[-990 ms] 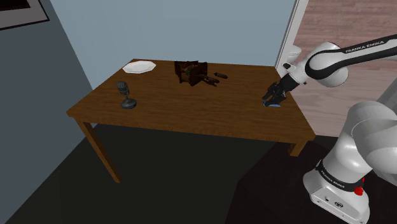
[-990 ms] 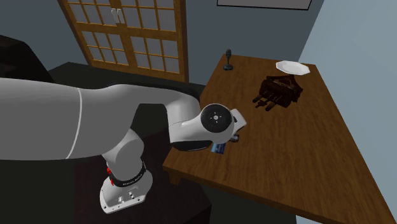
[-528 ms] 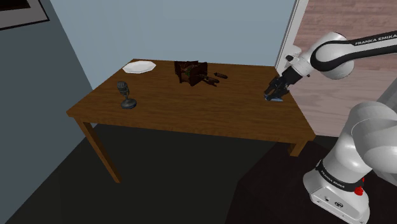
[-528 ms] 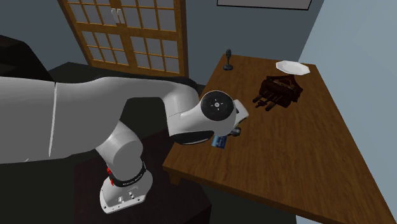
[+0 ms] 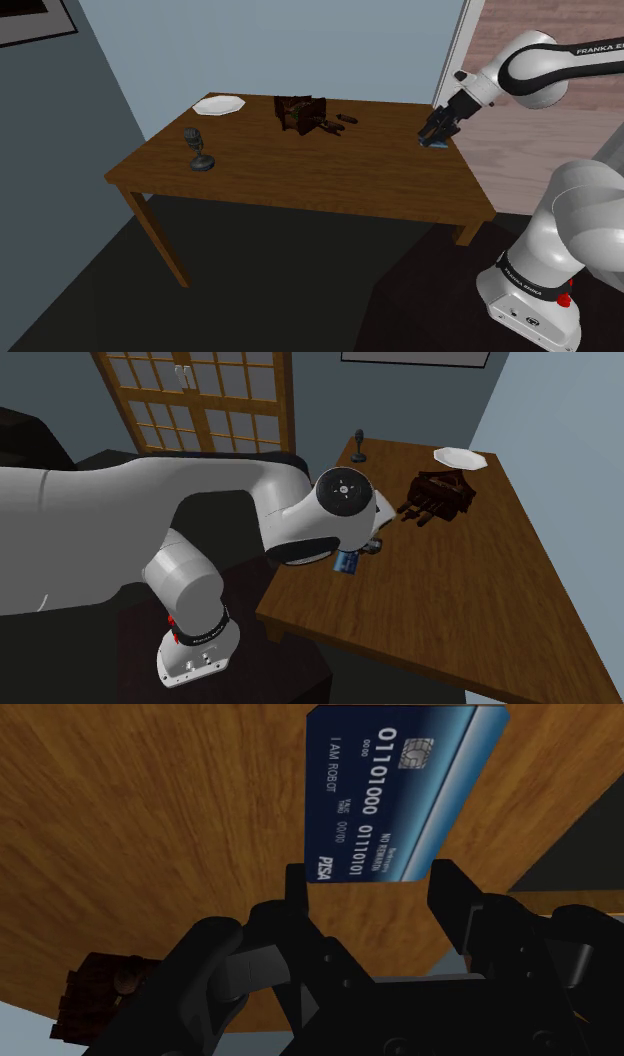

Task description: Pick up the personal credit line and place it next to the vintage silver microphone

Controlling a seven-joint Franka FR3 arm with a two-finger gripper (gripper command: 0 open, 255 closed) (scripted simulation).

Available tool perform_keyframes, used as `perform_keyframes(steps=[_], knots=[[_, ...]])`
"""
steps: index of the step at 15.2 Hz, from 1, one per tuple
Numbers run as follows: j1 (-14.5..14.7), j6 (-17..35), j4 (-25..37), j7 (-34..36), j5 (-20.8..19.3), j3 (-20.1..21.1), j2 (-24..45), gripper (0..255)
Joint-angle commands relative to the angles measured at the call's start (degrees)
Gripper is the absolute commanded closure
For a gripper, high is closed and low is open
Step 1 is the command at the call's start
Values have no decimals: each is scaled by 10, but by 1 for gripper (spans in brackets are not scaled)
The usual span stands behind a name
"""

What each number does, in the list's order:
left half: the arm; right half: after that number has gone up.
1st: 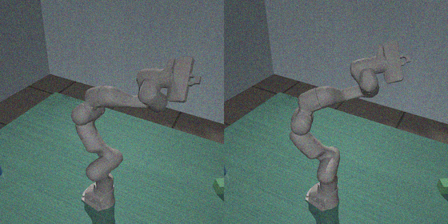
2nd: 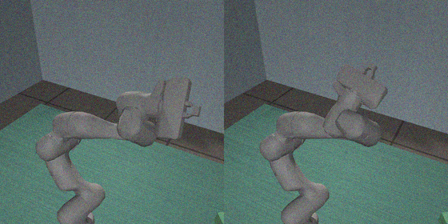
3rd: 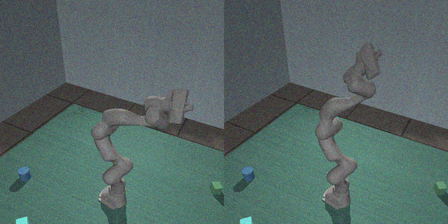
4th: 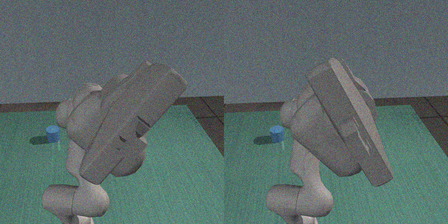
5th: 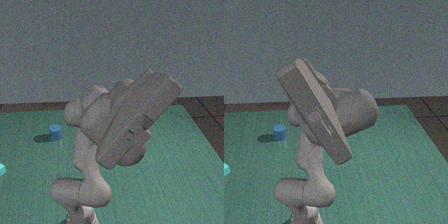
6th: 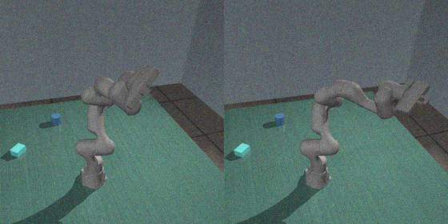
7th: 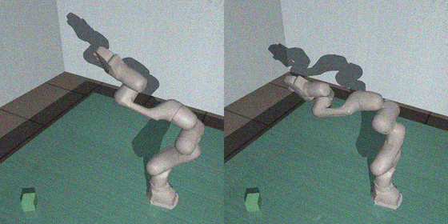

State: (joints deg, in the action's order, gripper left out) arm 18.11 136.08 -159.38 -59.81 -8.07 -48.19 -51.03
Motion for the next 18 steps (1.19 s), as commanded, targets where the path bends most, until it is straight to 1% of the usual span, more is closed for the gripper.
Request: perform_keyframes(steps=[1, 9, 18], knots=[[-3, -17, 10, 7, 2, 11, -7, 255], [-5, -79, 53, 32, 14, 49, -27, 255], [0, -142, 110, 56, 28, 83, -37, 255]])
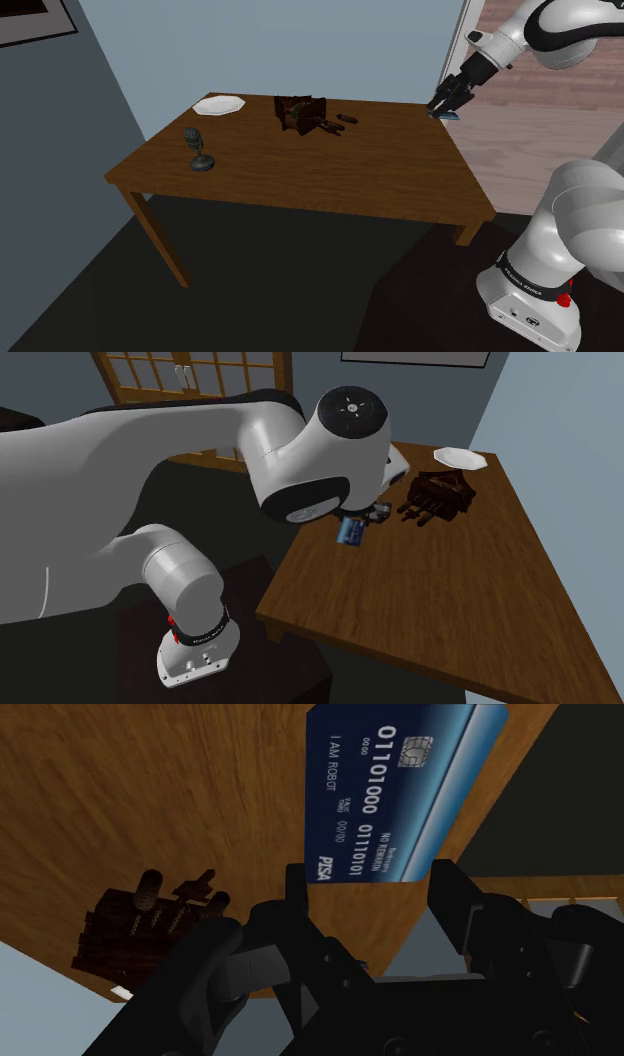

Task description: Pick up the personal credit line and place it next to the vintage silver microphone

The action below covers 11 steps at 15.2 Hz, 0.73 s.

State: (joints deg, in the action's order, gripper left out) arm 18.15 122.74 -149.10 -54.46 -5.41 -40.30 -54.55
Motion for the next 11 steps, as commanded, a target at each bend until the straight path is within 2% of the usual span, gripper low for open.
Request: perform_keyframes(steps=[1, 5, 11], knots=[[1, -16, 14, 5, 3, 8, -2, 255], [4, -37, 36, 13, 8, 18, -2, 255], [68, 41, 43, 67, 44, 55, 70, 255]])
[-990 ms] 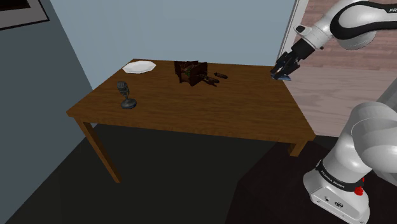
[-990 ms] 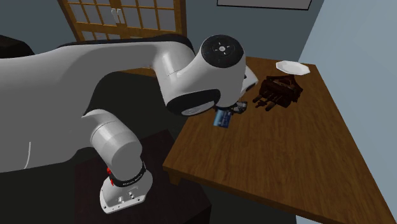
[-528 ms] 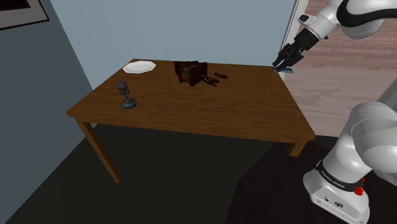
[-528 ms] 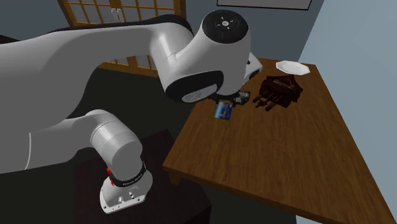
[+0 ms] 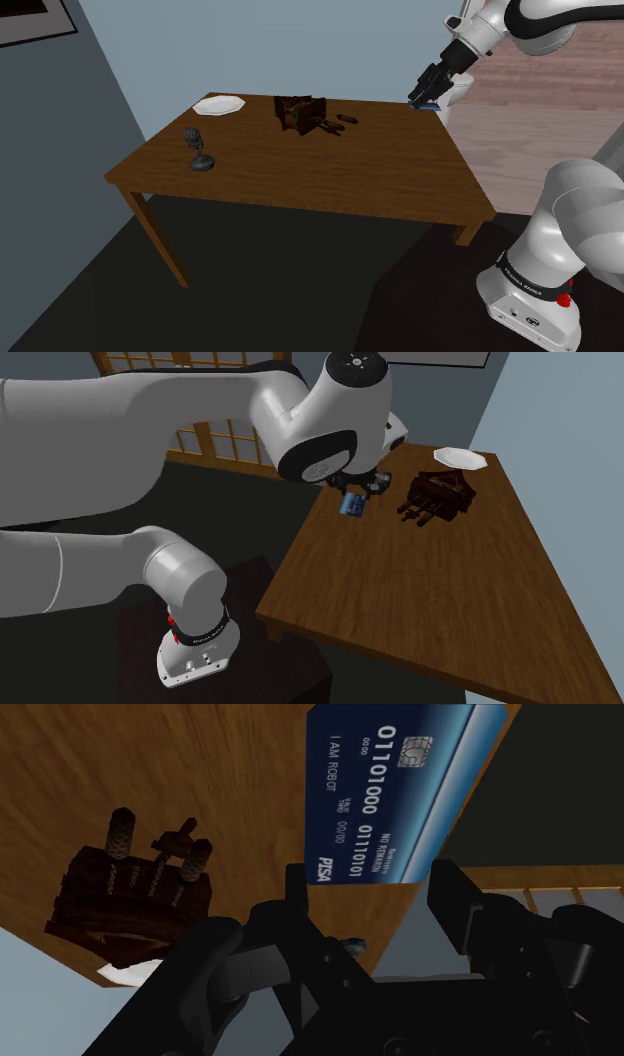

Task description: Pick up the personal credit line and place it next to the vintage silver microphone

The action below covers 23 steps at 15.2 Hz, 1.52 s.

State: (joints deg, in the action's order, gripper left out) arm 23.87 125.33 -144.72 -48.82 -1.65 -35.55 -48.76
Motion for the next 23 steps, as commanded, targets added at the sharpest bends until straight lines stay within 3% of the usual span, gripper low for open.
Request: perform_keyframes(steps=[1, 13, 23], knots=[[22, 28, 3, 18, 13, 12, 26, 255], [153, 137, 109, 86, 98, 43, 228, 255], [235, 155, 277, 99, 200, 39, 428, 255]])
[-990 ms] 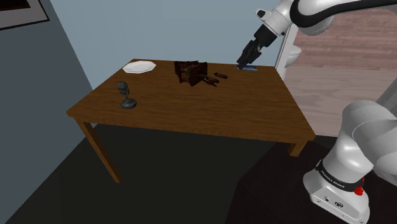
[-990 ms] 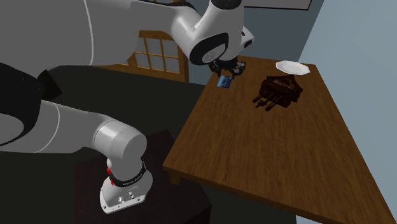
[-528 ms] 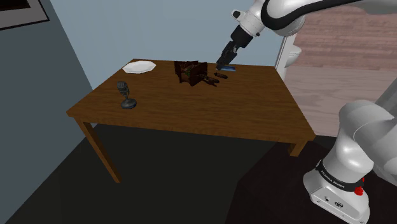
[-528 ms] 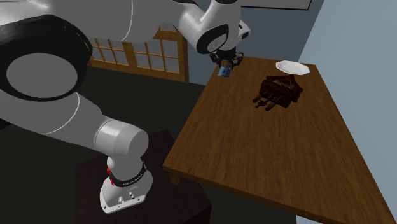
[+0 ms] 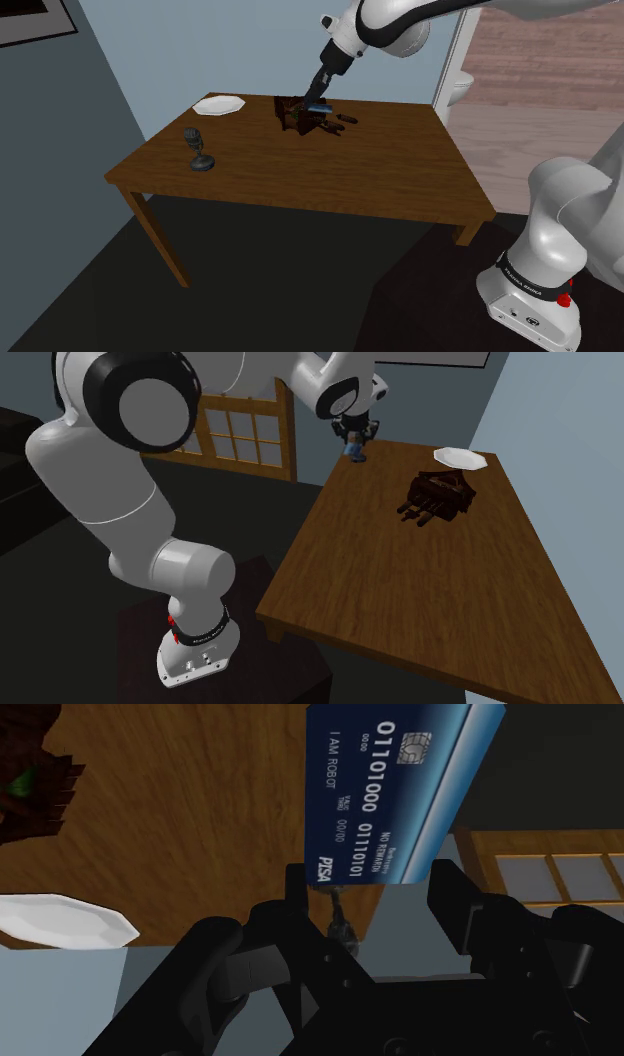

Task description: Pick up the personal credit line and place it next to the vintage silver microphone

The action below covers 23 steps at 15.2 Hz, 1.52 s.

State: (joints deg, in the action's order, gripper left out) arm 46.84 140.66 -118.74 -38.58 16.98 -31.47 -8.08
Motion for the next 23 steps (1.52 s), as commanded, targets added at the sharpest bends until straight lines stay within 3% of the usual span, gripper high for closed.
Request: perform_keyframes(steps=[1, 6, 12, 16, 18, 23], knots=[[10, -1, 38, -3, 26, -2, 43, 255], [16, -24, 154, 1, 80, 5, 153, 255], [-4, -73, 328, 28, 126, 24, 291, 255], [-32, -122, 482, 62, 144, 39, 396, 255], [-59, -165, 607, 92, 150, 48, 473, 255], [-50, -126, 560, 77, 157, 52, 467, 255]])
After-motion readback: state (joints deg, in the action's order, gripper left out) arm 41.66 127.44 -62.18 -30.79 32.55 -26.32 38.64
